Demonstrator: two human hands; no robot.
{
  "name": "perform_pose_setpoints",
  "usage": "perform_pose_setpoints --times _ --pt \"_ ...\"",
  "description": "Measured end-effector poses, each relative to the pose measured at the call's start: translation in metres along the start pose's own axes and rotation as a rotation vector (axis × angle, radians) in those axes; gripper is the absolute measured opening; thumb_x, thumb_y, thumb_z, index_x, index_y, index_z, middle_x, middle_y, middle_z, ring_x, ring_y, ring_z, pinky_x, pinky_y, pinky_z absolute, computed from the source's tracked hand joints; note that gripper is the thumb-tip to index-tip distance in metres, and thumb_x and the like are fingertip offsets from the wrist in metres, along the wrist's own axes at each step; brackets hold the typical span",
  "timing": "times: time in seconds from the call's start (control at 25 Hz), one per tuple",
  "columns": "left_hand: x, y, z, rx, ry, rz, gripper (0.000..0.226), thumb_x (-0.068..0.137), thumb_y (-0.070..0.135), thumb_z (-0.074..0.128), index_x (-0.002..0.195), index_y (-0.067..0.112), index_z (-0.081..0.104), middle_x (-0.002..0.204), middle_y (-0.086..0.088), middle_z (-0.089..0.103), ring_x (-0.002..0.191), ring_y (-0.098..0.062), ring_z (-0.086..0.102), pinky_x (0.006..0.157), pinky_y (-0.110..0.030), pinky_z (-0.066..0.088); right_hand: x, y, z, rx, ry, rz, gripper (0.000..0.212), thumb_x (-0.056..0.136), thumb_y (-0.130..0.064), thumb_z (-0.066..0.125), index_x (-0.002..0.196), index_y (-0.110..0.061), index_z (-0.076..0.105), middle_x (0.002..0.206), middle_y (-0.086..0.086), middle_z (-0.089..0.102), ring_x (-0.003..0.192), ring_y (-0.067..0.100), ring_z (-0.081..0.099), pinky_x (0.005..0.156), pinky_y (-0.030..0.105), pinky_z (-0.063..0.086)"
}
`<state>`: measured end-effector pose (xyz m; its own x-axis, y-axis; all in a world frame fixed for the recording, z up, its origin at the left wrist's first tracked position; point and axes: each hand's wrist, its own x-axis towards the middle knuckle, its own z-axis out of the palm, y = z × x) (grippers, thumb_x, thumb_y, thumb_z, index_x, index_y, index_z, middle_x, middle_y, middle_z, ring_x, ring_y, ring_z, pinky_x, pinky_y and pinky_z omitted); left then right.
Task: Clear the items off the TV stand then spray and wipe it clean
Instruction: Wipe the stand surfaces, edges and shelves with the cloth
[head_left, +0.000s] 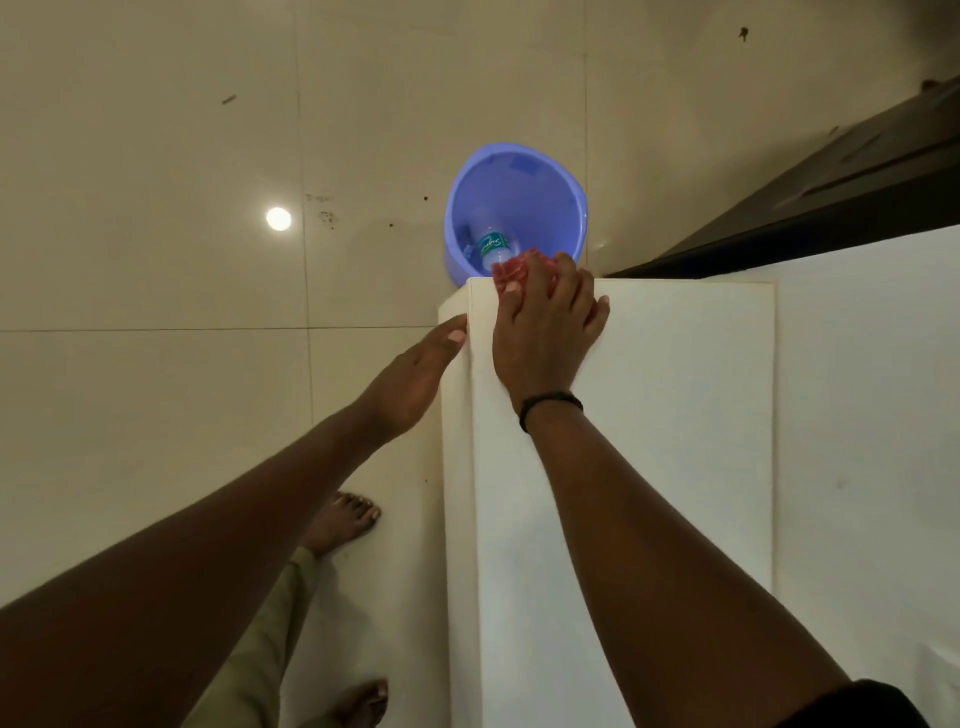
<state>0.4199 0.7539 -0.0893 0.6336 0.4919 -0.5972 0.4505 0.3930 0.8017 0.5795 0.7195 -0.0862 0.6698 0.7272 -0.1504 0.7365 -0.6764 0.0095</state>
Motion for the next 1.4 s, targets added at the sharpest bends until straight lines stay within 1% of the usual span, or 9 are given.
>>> perform_pose_setpoints --times 0.08,0.16,0.28,0.36,0.52,0.64,0.88,1.12,1.4 --pt "0.001 -0.004 0.005 -0.033 -0.006 0.007 0.047 0.113 0.043 0.018 0.156 0.036 0.036 0.153 0.026 0.039 0.136 0.003 0.041 0.106 -0.007 0.031 -0.001 -0.015 0.006 0.042 0.065 0.026 0.049 0.104 -0.038 0.036 0.149 -0.023 0.050 0.157 0.007 0.046 0.147 0.036 0.038 0.117 0.057 0.026" --pt "-0.001 -0.003 0.011 -0.087 0.022 -0.005 0.048 0.112 0.046 0.015 0.155 0.036 0.034 0.153 0.024 0.040 0.132 0.003 0.043 0.106 -0.011 0.033 -0.013 -0.011 0.016 0.052 0.136 -0.149 0.050 0.105 -0.037 0.039 0.153 -0.025 0.046 0.160 0.006 0.043 0.150 0.035 0.036 0.118 0.056 0.026" --pt "-0.007 0.013 0.020 -0.103 0.164 0.094 0.028 0.114 0.038 0.022 0.131 0.047 0.042 0.125 0.052 0.049 0.115 0.025 0.048 0.093 0.002 0.037 -0.054 0.006 0.022 0.057 0.155 -0.251 0.058 0.107 -0.038 0.039 0.162 -0.026 0.027 0.169 0.005 0.027 0.155 0.032 0.027 0.123 0.054 0.022" --pt "-0.003 0.032 0.025 0.004 0.296 0.179 0.029 0.113 0.033 0.028 0.138 0.044 0.041 0.122 0.058 0.044 0.115 0.036 0.038 0.095 0.005 0.032 -0.100 0.013 0.025 0.077 0.101 -0.219 0.061 0.108 -0.039 0.041 0.164 -0.025 0.023 0.171 0.005 0.020 0.158 0.031 0.021 0.124 0.055 0.019" --pt "0.034 0.052 0.045 0.412 0.201 0.137 0.059 0.113 0.038 0.027 0.163 0.007 0.017 0.170 -0.006 0.017 0.156 -0.010 0.010 0.126 -0.026 0.003 -0.160 0.057 0.027 0.090 -0.021 -0.146 0.060 0.107 -0.040 0.045 0.162 -0.022 0.031 0.169 0.009 0.027 0.156 0.035 0.023 0.122 0.059 0.024" --pt "0.054 0.050 0.069 0.545 0.212 0.028 0.069 0.110 0.048 0.025 0.164 0.010 0.006 0.173 -0.007 -0.003 0.159 -0.023 -0.011 0.127 -0.040 -0.013 -0.127 0.080 0.020 0.038 0.022 0.054 0.055 0.106 -0.038 0.045 0.158 -0.020 0.040 0.164 0.012 0.036 0.150 0.039 0.036 0.115 0.061 0.035" --pt "0.058 0.041 0.078 0.531 0.361 -0.012 0.097 0.085 0.078 0.014 0.165 0.024 0.009 0.172 0.008 -0.004 0.158 -0.025 -0.013 0.125 -0.047 -0.003 -0.005 0.053 0.018 0.091 0.155 0.267 0.057 0.104 -0.041 0.033 0.158 -0.025 0.041 0.165 0.009 0.036 0.149 0.037 0.038 0.114 0.056 0.031" --pt "0.045 0.050 0.087 0.449 0.482 0.047 0.074 0.097 0.060 0.024 0.162 0.024 0.025 0.172 0.006 0.012 0.159 -0.024 0.000 0.128 -0.049 0.009 -0.088 0.055 0.007 0.113 0.021 -0.133 0.062 0.106 -0.041 0.041 0.162 -0.022 0.026 0.169 0.004 0.028 0.154 0.029 0.031 0.119 0.051 0.030" --pt "0.061 0.024 0.110 0.667 0.746 0.080 0.085 0.095 0.079 0.024 0.160 0.024 0.028 0.169 0.009 0.021 0.158 -0.027 0.013 0.106 -0.050 0.052 -0.012 0.160 0.012 0.014 0.071 0.309 0.059 0.105 -0.043 0.029 0.161 -0.027 0.031 0.168 0.010 0.028 0.152 0.038 0.030 0.118 0.059 0.029"
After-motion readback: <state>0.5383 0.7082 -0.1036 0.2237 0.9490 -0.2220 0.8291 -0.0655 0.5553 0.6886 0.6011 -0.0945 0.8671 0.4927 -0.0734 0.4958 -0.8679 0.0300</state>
